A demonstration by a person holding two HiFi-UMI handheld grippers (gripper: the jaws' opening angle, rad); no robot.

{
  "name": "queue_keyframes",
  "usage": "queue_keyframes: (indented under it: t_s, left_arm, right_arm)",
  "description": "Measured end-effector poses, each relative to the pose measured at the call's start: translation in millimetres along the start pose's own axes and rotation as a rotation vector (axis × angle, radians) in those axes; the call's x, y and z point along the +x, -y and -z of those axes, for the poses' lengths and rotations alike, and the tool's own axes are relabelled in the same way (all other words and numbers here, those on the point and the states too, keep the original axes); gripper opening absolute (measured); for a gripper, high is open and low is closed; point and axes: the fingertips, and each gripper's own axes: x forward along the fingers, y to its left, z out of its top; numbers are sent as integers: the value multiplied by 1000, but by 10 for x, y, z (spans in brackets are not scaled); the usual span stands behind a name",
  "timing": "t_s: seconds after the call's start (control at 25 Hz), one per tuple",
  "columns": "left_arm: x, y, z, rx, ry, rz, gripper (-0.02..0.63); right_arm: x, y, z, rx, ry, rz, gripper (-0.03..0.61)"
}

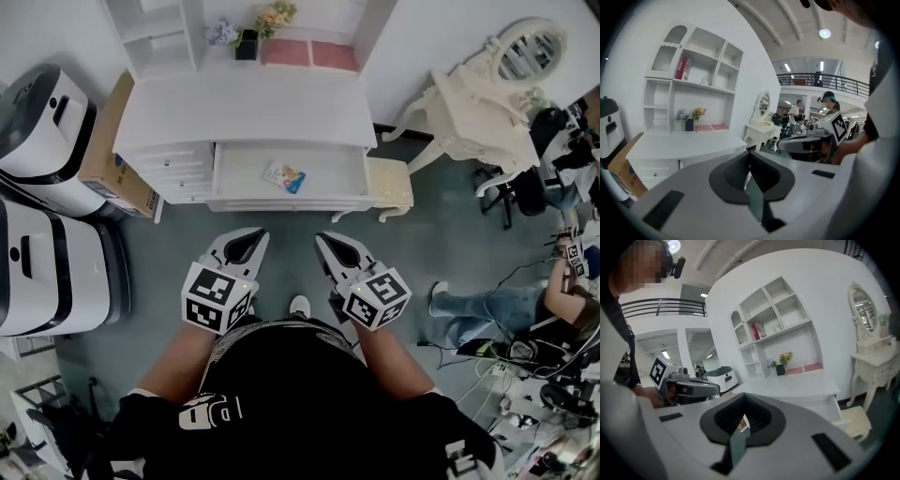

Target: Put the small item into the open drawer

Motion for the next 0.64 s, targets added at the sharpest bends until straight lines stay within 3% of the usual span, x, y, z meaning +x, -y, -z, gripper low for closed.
queue_keyframes:
  t_s: [0.64]
  left_arm:
    - [-42, 6, -20, 10, -8, 6, 14]
  right_arm:
    - [13, -27, 2, -20, -21, -7, 6]
